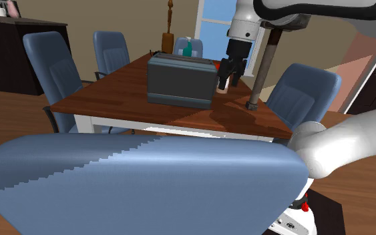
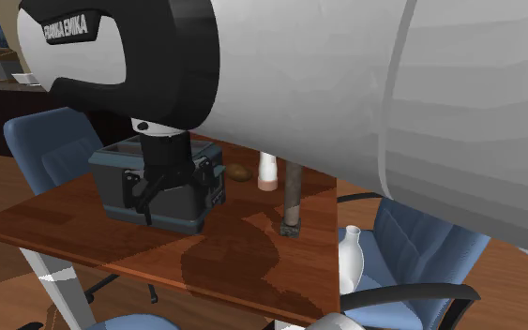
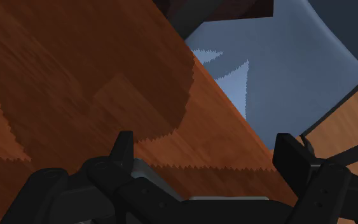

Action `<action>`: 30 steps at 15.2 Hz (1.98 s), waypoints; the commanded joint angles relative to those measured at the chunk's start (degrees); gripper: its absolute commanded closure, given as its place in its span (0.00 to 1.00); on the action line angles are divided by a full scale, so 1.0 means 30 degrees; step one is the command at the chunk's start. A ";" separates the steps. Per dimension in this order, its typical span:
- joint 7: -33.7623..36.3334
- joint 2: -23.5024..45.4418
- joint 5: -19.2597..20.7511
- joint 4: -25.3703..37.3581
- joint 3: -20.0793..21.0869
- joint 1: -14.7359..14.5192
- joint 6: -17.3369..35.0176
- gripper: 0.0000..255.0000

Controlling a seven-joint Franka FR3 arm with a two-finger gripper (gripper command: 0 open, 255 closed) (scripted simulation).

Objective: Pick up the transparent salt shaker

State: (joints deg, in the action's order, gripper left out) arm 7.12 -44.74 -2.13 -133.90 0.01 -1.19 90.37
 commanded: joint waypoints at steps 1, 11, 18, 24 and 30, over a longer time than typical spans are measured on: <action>0.0000 0.0000 0.0000 0.0000 0.0000 0.0000 0.0000 0.00; -0.5096 0.4080 0.1585 0.4241 -0.4328 0.0712 -0.0464 0.00; -0.8884 0.8163 0.1379 0.8668 -0.7262 0.0846 -0.1165 0.00; -1.2551 1.2776 -0.0167 1.3724 -0.9805 0.1276 -0.2429 0.00; -1.6409 1.9022 -0.3555 2.0957 -1.1760 0.3553 -0.5135 0.00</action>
State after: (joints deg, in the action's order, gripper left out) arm -40.22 9.01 -10.80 -74.88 -34.54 7.97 76.48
